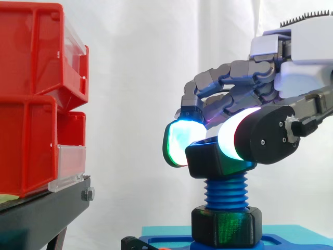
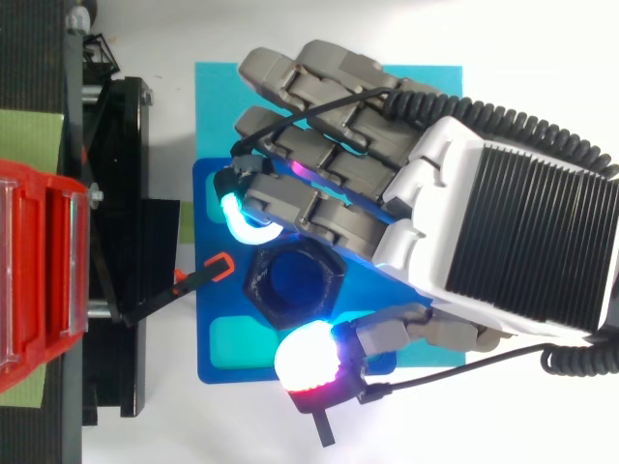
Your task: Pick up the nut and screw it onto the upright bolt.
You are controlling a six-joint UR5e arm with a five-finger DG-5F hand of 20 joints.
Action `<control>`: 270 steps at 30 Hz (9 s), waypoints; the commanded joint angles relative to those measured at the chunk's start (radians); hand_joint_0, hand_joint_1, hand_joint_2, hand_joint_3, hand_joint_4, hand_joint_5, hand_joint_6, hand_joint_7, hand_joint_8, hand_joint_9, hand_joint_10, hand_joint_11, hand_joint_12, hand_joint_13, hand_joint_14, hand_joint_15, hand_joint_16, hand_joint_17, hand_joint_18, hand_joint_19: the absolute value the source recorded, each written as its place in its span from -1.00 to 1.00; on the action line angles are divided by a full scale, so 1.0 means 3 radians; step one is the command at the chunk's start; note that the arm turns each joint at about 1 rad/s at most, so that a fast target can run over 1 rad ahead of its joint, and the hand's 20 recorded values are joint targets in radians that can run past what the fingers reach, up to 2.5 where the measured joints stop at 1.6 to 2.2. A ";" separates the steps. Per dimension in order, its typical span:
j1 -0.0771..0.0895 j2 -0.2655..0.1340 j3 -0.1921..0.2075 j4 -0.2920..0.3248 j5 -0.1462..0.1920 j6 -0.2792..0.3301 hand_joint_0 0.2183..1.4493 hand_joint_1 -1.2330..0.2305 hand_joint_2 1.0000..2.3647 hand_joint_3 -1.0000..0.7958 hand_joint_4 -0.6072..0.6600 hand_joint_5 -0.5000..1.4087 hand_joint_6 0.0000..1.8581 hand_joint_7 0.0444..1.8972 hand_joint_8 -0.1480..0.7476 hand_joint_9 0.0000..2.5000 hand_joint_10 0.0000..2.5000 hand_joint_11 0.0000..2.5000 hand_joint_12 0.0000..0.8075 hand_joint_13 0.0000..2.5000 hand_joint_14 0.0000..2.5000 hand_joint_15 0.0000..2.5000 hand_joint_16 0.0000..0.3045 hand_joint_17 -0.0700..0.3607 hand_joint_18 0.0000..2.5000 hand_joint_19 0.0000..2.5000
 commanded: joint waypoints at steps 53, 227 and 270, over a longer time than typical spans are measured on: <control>-0.0118 0.0013 0.0204 -0.0518 -0.0270 0.0112 -0.49 -0.12 -1.00 -0.44 0.41 -0.62 -0.46 0.23 0.01 -0.61 -1.00 -1.00 -0.10 -0.68 -1.00 -1.00 -0.70 -0.20 -0.75 -1.00; -0.0461 0.0023 0.0404 -0.0805 -0.1052 0.0281 -0.50 0.44 -1.00 -0.44 0.19 -0.43 -0.46 0.35 -0.10 -0.14 -1.00 -1.00 -0.43 -0.50 -1.00 -1.00 -0.88 -0.49 -0.79 -1.00; -0.0261 -0.0028 0.0399 -0.0759 -0.1139 0.0383 -0.56 0.53 -1.00 -0.44 0.25 -0.63 -0.46 -0.34 -0.15 -0.59 -1.00 -1.00 -0.21 -0.75 -1.00 -1.00 -0.77 -0.31 -1.00 -1.00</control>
